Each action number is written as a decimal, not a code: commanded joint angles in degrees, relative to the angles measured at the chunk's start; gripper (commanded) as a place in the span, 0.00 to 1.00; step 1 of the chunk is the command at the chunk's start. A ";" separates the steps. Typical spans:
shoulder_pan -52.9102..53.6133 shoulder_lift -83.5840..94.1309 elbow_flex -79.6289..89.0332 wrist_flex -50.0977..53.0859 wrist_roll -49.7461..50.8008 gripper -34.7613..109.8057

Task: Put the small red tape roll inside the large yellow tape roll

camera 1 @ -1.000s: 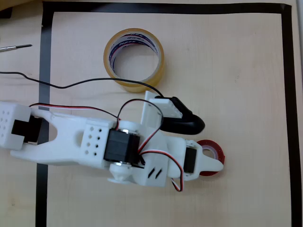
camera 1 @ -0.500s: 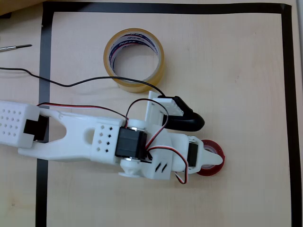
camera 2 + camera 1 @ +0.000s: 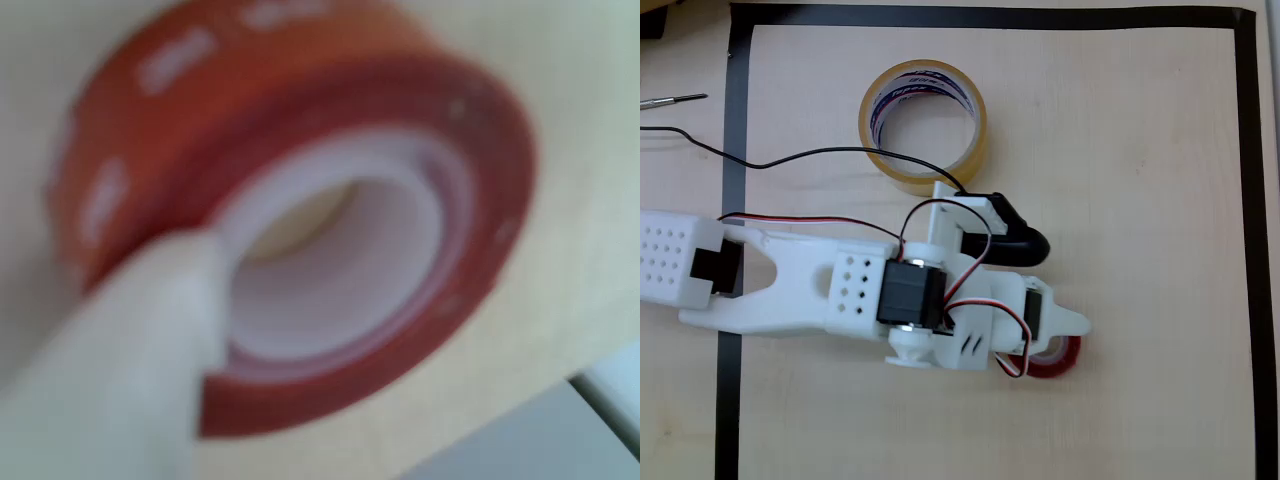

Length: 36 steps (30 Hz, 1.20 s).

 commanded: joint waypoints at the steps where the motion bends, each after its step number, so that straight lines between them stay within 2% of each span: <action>1: -0.53 1.41 1.05 5.01 -1.05 0.40; 9: 0.44 0.18 0.70 14.15 -1.05 0.39; 12: 1.49 -3.16 -4.39 19.95 -1.05 0.39; 18: 3.08 1.32 3.43 20.30 -1.05 0.39; 23: 2.64 9.84 0.00 20.30 -2.37 0.39; 36: -1.58 26.63 7.12 20.30 -3.08 0.40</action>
